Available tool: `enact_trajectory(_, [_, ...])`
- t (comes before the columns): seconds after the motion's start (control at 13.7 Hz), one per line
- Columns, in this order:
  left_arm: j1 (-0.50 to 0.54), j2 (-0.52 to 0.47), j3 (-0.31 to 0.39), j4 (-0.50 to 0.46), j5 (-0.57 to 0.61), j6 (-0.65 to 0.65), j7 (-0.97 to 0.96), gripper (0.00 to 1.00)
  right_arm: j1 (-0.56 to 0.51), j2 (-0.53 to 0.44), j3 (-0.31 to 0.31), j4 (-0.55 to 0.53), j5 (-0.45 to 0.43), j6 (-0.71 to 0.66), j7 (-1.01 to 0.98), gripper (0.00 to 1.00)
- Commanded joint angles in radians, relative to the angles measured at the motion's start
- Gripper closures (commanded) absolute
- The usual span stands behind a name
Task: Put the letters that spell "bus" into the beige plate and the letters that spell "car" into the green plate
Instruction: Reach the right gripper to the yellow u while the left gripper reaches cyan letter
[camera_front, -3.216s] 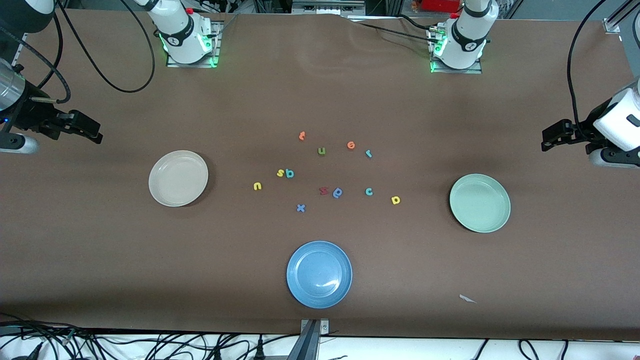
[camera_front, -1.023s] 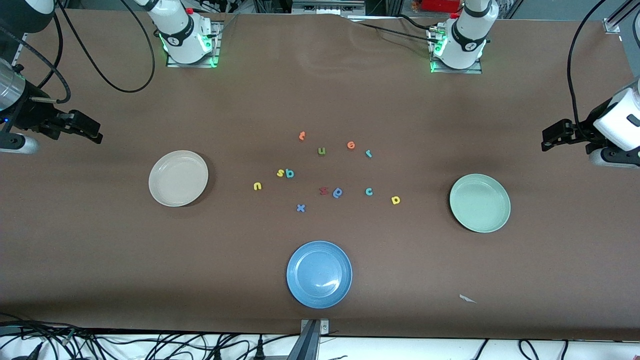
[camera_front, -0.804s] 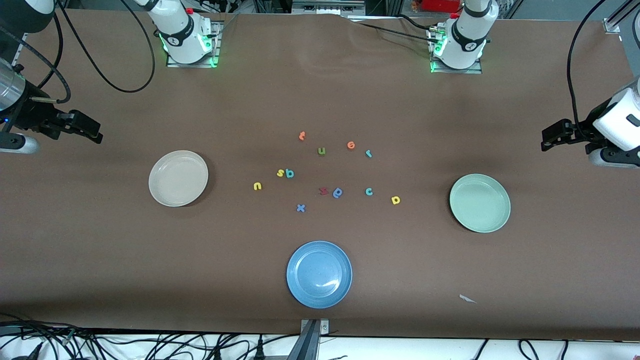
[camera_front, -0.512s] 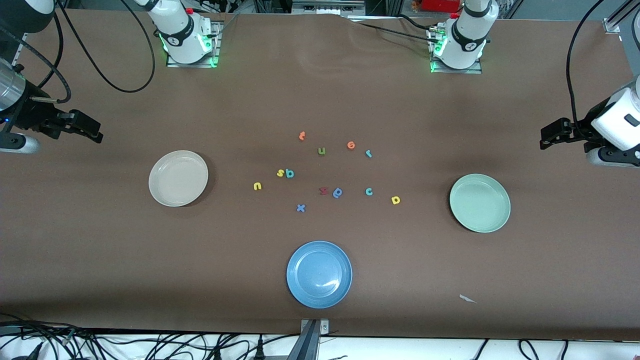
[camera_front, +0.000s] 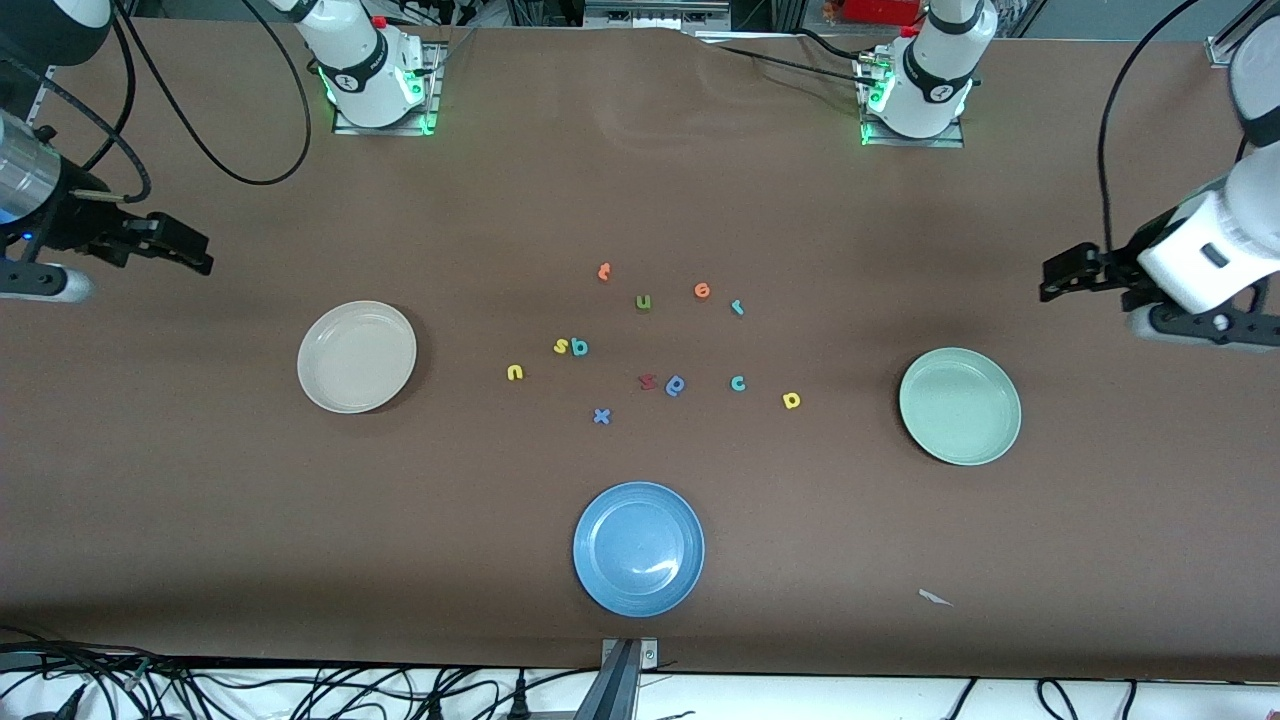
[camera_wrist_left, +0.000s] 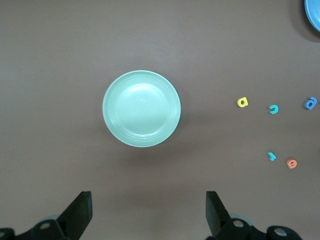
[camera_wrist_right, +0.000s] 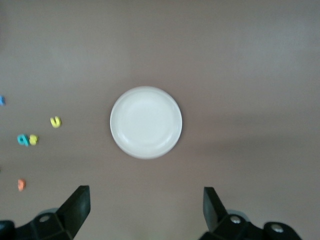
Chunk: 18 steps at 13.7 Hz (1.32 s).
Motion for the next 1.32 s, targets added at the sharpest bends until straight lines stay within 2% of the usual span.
enact_trajectory(0.0, [-0.057, 0.059, -0.012, -0.010, -0.024, 0.066, -0.089, 0.00, 0.051, 0.026, -0.007, -0.011, 0.003, -0.039, 0.004, 0.00])
enact_trajectory(0.22, [-0.133, 0.128, -0.047, -0.040, -0.027, 0.164, -0.277, 0.00, 0.124, 0.087, -0.007, -0.048, 0.003, -0.035, 0.074, 0.00])
enact_trajectory(0.37, [-0.186, 0.127, -0.055, -0.132, -0.027, 0.276, -0.397, 0.00, 0.202, 0.125, -0.007, -0.075, -0.004, 0.037, 0.218, 0.00])
enact_trajectory(0.58, [-0.262, 0.127, -0.071, -0.256, -0.027, 0.400, -0.577, 0.00, 0.322, 0.190, -0.008, -0.143, -0.012, 0.230, 0.468, 0.00])
enact_trajectory(0.8, [-0.301, 0.125, -0.120, -0.373, -0.028, 0.555, -0.767, 0.00, 0.396, 0.279, -0.008, -0.166, -0.018, 0.409, 0.580, 0.01])
enact_trajectory(1.02, [-0.298, 0.111, -0.180, -0.444, -0.028, 0.575, -0.854, 0.00, 0.414, 0.413, -0.010, -0.166, -0.033, 0.592, 0.676, 0.01])
enact_trajectory(1.1, [-0.298, 0.105, -0.203, -0.474, -0.028, 0.616, -0.903, 0.00, 0.436, 0.459, -0.013, -0.170, -0.055, 0.650, 0.711, 0.03])
enact_trajectory(1.24, [-0.302, 0.116, -0.226, -0.536, -0.028, 0.737, -0.985, 0.00, 0.453, 0.507, -0.015, -0.201, -0.133, 0.765, 0.730, 0.20])
